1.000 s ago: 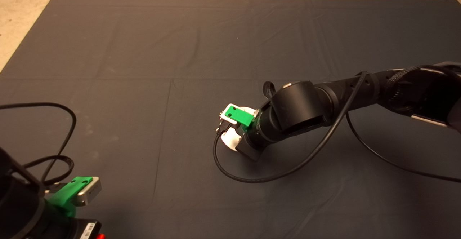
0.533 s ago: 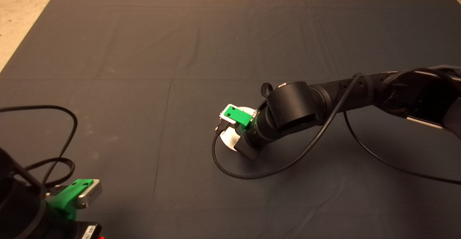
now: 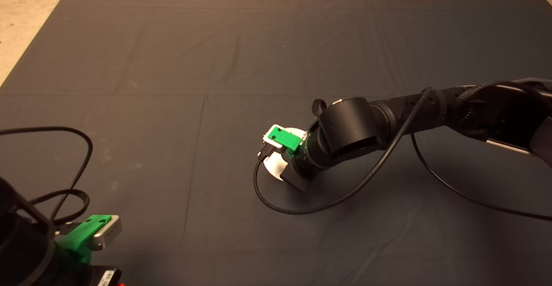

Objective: Install three planetary gears onto the carrier pins

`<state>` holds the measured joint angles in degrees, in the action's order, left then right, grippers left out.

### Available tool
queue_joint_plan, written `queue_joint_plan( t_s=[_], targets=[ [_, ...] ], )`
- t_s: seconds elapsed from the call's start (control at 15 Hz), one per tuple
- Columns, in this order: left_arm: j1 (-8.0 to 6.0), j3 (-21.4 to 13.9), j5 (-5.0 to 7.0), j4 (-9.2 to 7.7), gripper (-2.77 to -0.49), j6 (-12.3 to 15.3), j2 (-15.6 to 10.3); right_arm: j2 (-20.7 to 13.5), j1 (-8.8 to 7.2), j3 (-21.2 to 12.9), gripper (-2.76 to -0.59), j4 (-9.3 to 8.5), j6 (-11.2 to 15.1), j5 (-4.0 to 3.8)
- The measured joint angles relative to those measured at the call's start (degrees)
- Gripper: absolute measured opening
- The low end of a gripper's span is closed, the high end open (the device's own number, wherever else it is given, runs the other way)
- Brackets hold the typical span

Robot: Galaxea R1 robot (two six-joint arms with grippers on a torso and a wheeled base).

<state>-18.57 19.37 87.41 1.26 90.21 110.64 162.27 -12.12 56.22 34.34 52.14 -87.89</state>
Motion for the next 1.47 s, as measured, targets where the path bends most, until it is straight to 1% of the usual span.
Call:
queue_joint_plan(
  t_s=[0.53,0.6,0.67,0.73,0.8,0.93,1.07,1.2,1.27,1.33,1.4,1.47],
  targets=[
    [0.00,0.0,0.00,0.00,-0.93,0.0,0.0,0.0,0.00,0.0,-2.33,0.05,-0.2,0.00],
    [0.00,0.0,0.00,0.00,-0.93,0.0,0.0,0.1,0.00,0.0,-2.33,0.06,-0.3,-0.13],
    [0.00,0.0,0.00,0.00,-0.93,0.0,0.0,0.4,0.00,0.0,-2.31,0.09,-0.4,-0.55],
    [0.00,0.0,0.00,0.00,-0.93,0.0,0.0,0.5,0.02,0.0,-2.27,0.11,-0.7,-0.77],
    [0.00,0.0,0.02,0.01,-0.93,0.0,0.0,0.6,0.02,0.0,-2.27,0.13,-0.7,-0.83],
    [0.00,0.0,0.00,0.00,-0.93,-0.1,0.0,0.6,0.02,0.1,-2.20,0.16,-0.9,-0.63],
    [0.00,0.0,0.00,0.01,-0.93,-0.1,0.0,0.6,0.02,0.1,-2.20,0.14,-0.9,-0.63],
    [0.00,0.0,0.00,0.00,-0.93,-0.1,0.1,0.7,0.09,0.4,-2.05,0.33,-1.1,-0.20],
    [0.00,0.0,0.00,0.01,-0.93,-0.1,0.2,0.8,0.09,0.4,-2.05,0.33,-1.1,-0.06],
    [0.00,0.0,0.00,0.00,-0.93,-0.1,0.1,0.8,0.08,0.4,-2.03,0.35,-1.1,0.02],
    [0.00,0.0,0.00,0.01,-0.93,-0.1,0.2,0.8,0.09,0.4,-1.94,0.33,-1.1,0.02],
    [0.00,0.0,0.00,0.00,-0.93,-0.1,0.2,0.8,0.09,0.4,-1.92,0.33,-1.1,0.02]
  ],
)
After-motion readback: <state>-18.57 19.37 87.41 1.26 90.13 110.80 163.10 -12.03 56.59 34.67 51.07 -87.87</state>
